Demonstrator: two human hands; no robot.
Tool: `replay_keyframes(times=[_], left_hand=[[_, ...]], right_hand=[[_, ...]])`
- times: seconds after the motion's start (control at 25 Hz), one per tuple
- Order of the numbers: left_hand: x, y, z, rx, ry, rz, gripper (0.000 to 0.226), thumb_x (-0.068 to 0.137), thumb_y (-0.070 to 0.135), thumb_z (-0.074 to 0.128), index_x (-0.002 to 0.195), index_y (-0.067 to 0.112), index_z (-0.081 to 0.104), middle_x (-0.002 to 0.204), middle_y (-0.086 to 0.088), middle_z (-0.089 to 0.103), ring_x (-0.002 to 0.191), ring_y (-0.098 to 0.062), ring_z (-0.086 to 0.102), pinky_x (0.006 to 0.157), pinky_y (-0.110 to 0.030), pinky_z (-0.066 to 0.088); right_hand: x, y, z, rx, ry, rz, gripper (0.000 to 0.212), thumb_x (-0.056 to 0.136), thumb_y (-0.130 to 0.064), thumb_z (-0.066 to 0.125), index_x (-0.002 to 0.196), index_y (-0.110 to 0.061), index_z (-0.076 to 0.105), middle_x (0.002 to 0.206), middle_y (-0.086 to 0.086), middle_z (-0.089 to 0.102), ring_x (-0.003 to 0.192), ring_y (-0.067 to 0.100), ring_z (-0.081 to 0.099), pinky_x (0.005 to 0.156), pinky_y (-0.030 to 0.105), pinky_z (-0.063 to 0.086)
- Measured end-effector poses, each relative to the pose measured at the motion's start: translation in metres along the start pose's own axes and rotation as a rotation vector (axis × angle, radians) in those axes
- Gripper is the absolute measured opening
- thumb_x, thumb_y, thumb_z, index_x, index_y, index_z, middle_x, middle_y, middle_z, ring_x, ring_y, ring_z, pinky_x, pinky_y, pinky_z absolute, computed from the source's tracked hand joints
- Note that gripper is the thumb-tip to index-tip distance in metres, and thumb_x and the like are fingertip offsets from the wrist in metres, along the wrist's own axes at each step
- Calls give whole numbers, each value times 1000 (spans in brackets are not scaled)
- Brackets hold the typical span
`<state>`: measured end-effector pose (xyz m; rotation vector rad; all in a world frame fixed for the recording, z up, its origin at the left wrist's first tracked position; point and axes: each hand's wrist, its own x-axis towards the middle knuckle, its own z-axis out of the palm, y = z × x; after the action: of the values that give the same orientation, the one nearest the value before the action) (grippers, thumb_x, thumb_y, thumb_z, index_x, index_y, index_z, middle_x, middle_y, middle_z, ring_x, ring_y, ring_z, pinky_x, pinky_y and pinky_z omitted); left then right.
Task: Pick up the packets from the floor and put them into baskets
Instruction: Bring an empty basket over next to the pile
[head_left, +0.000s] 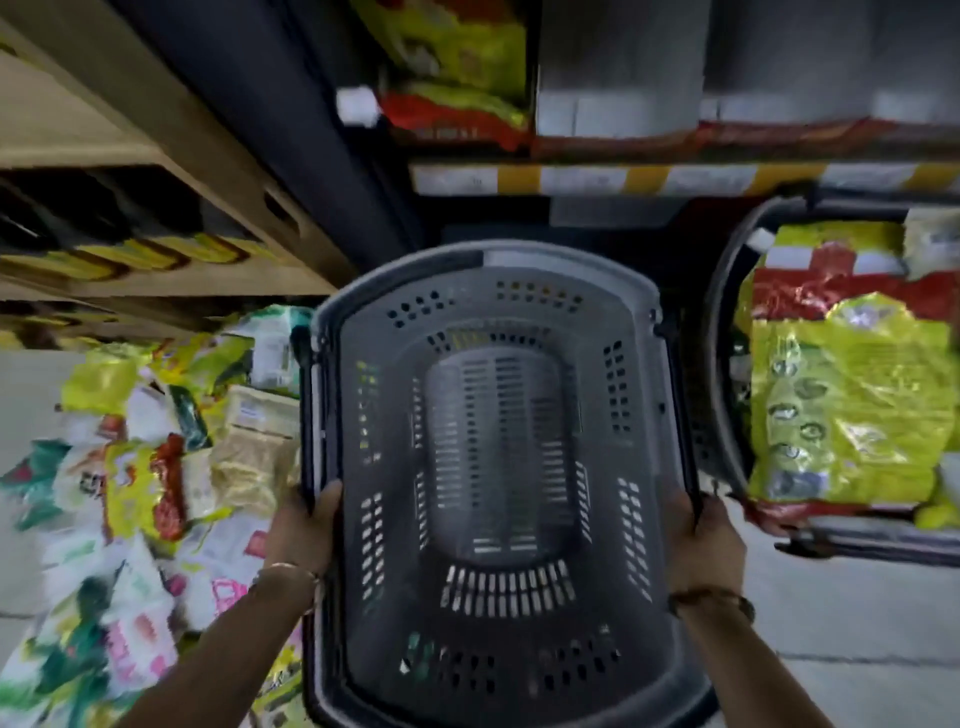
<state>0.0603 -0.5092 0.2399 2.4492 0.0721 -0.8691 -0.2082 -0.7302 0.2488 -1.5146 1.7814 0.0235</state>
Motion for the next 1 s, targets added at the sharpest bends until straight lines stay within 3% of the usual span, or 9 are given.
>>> replay_keyframes(times=[0.12,0.4,0.56,0.68,0.76,0.84,0.92,1.0], left_hand=[[17,2,17,76,41,48,29,92,19,55,103,-9,57,102,-29,63,100,-38,59,80,-40,41],[31,13,20,51,30,-18,35,92,26,56,103,-8,56,102,-27,62,99,-40,58,83,-42,44],[-2,31,1,-14,-25,-119,31,91,18,58,113,-4,57,106,-22,62,96,-34,58,76,-31,38],[-44,44,-28,-86,-77,-197,41,88,5,59,127,-3,49,117,-29,58,106,-38,56,81,-34,43],[-85,53,-51,-96,-138,-140,29,87,-4,57,116,-5,53,100,-18,60,94,-20,60,73,-23,41],[-130,60,-75,-120,-177,-52,17,85,-14,51,87,2,55,80,-9,55,66,0,58,65,-18,41],[-170,58,-96,-128,-191,25,16,87,-12,51,91,4,55,83,-8,53,67,-4,56,65,-14,43],[-204,48,-115,-55,-209,118,26,89,0,54,115,3,54,102,-8,57,91,-21,57,79,-22,44]], right_hand=[[19,4,11,-48,125,-7,29,98,-28,39,93,-2,50,89,29,61,85,45,57,62,35,27],[25,2,14,-77,4,87,25,98,-35,39,93,-11,46,98,22,62,92,40,58,66,34,32],[7,-8,-2,-100,-100,60,31,92,-25,50,117,-6,51,118,18,58,102,36,57,83,41,47],[-28,-26,-25,-115,-98,12,49,91,-20,53,137,-11,39,136,15,47,119,32,49,97,41,42],[-62,-40,-42,-132,-104,-73,55,91,-17,53,142,-11,32,142,12,40,124,31,45,97,37,39],[-101,-57,-61,-157,-127,-177,54,91,-15,53,141,-10,34,142,12,40,122,31,47,93,34,40],[-140,-70,-77,-169,-167,-258,54,91,-18,53,142,-14,35,145,9,39,127,28,44,99,34,38],[-177,-77,-90,-237,-222,-379,53,92,-23,52,142,-19,37,146,6,39,132,25,39,105,35,34]])
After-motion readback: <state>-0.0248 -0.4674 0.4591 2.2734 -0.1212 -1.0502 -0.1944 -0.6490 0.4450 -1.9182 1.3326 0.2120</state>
